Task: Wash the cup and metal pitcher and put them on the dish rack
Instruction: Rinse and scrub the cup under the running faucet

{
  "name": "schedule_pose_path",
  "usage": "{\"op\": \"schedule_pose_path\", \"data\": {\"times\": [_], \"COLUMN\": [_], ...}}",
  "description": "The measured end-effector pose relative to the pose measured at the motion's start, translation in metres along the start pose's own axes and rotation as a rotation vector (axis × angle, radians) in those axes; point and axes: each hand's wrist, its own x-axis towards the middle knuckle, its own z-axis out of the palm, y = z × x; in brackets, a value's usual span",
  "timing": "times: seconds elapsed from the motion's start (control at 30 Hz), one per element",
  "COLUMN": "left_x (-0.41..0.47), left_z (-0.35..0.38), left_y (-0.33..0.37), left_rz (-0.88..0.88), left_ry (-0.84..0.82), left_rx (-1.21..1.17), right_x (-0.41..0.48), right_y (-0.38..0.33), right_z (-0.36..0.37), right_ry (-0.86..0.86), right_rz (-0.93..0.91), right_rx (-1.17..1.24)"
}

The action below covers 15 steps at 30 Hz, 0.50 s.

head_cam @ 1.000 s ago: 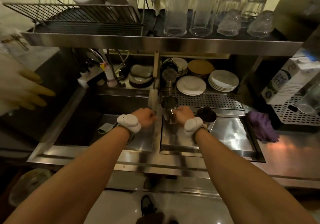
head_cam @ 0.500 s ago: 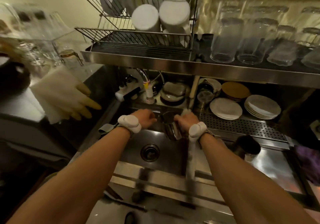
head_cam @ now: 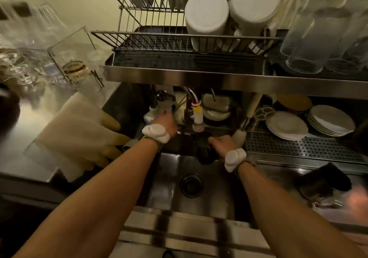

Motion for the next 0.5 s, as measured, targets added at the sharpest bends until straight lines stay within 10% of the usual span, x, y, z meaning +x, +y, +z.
{"op": "schedule_pose_path", "data": {"times": [0.5], "left_x": [0.073], "left_z": [-0.015], "left_y": [0.009], "left_rz": [0.056], "left_ry": [0.060], "left_rx": [0.266], "right_x": [0.030], "right_y": [0.018], "right_z": [-0.002], "right_ry": [-0.006], "right_rz": [0.013], "right_rx": [0.062]}}
